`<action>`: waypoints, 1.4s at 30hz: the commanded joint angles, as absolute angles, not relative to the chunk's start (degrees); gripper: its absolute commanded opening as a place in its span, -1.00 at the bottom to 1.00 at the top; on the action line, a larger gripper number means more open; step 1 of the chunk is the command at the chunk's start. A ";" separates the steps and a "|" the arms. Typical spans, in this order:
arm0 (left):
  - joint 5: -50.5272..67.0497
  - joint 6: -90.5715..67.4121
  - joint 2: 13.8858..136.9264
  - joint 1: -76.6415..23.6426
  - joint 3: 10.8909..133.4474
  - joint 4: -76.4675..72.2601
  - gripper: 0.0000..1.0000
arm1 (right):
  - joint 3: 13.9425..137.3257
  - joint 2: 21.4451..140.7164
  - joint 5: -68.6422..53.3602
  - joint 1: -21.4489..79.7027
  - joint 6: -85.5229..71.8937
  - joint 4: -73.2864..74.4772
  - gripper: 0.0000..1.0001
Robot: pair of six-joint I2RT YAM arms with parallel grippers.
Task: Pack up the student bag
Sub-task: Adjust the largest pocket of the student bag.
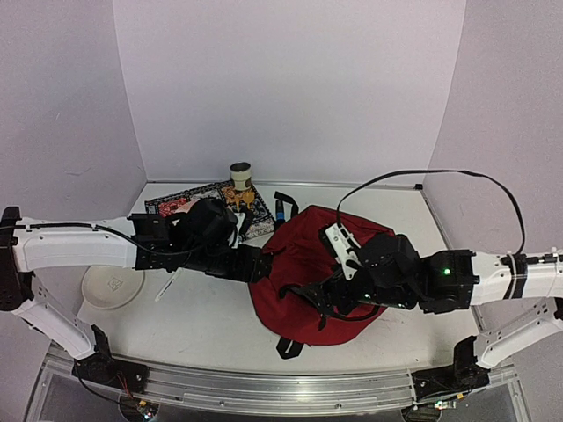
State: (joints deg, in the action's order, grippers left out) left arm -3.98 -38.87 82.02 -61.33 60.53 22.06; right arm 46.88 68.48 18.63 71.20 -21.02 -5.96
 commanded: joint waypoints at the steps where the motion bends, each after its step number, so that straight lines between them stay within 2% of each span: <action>1: -10.56 -38.27 79.45 -66.43 59.15 18.21 0.32 | 42.20 63.15 16.27 70.33 -22.81 -4.38 0.75; 5: -14.01 -38.79 78.36 -71.47 57.31 16.69 0.27 | 39.18 59.46 12.49 69.48 -24.40 -1.77 0.77; 11: -10.84 -41.15 79.80 -75.22 53.13 10.82 0.20 | 37.07 56.97 8.04 69.01 -25.44 2.22 0.73; 18: -10.74 -39.08 86.29 -81.21 53.59 0.47 0.19 | 37.02 60.75 6.48 68.48 -26.23 6.87 0.69; 25: -9.92 -36.82 92.08 -81.82 54.61 -4.80 0.17 | 38.33 65.66 9.22 67.23 -25.25 8.61 0.48; 31: -8.92 -36.32 91.87 -81.80 53.14 -7.21 0.11 | 40.45 70.13 8.77 66.89 -22.76 8.19 0.12; 37: -9.57 -33.96 92.60 -82.20 52.46 -8.78 0.06 | 42.46 71.36 6.34 66.71 -20.64 6.07 -0.52; 42: -12.38 -32.44 95.41 -82.93 53.45 -8.99 -0.05 | 43.74 71.71 5.19 66.71 -19.91 5.18 -0.76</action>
State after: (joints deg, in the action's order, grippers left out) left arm -9.58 -35.06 93.19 -82.01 52.77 -6.62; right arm 40.68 71.20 6.97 66.76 -20.88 5.90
